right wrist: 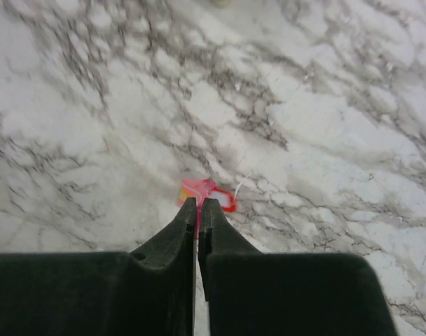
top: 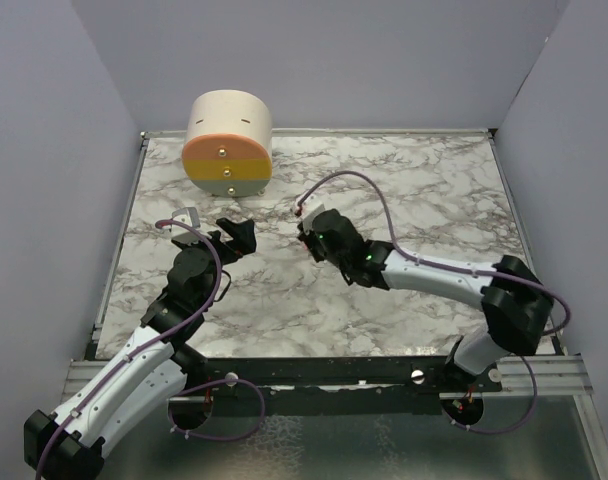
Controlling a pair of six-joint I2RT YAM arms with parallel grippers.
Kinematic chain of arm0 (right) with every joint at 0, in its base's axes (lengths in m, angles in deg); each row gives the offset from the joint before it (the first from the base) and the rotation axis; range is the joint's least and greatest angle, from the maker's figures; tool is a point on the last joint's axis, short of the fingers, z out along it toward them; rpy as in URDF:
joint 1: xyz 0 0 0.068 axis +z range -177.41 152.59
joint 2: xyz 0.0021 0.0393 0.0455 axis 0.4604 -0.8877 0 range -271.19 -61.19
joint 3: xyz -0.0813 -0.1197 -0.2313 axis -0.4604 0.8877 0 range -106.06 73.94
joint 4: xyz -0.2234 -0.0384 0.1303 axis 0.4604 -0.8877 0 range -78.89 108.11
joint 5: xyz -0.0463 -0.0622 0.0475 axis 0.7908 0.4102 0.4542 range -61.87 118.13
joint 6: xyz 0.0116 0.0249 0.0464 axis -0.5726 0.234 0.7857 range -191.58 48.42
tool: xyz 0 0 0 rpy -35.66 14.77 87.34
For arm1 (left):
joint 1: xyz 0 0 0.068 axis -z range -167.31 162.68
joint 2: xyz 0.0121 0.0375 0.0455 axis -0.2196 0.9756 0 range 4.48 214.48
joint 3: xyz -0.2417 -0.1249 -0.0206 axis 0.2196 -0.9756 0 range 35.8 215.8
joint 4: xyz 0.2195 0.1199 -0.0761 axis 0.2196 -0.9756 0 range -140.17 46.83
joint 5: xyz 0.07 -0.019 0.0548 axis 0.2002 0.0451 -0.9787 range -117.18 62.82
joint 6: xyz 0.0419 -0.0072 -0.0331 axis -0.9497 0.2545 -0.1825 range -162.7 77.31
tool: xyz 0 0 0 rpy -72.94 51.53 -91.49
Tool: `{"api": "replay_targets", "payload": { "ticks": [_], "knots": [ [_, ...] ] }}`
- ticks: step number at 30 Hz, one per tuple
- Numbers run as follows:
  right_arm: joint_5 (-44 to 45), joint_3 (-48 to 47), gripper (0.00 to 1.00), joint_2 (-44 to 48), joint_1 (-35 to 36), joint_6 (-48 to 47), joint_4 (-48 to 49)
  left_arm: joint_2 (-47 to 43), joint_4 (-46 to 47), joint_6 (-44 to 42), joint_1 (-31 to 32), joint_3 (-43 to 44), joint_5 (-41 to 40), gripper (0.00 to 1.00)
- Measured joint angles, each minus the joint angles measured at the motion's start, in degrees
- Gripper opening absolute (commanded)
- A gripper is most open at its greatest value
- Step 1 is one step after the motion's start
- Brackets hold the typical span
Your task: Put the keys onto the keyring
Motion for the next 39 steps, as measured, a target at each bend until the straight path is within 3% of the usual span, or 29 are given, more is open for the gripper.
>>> {"api": "replay_targets", "payload": {
  "ticks": [10,18,24,29,34,39],
  "knots": [
    [-5.73,2.75,0.01,19.67,-6.69,7.74,4.55,0.17,0.11,0.04,-0.02,-0.15,0.04,0.97],
    [-6.32,3.74,0.01,20.46,-6.86,9.11,4.46,1.4,0.61,0.04,-0.04,-0.26,0.09,0.97],
    [-12.31,5.46,0.01,20.46,-7.1,8.66,6.29,1.64,1.03,0.04,-0.04,-0.26,0.11,0.97],
    [-5.16,3.8,0.01,19.19,-7.67,10.58,1.84,1.92,1.03,0.07,-0.04,-0.26,0.31,0.97],
    [-3.43,4.24,0.01,18.88,-8.79,11.63,1.38,2.23,1.51,0.09,-0.04,-0.33,0.44,0.97],
    [-10.95,6.32,0.01,19.12,-8.76,10.16,5.33,4.09,2.6,0.28,-0.04,-0.33,1.68,0.97]
  ]
}}
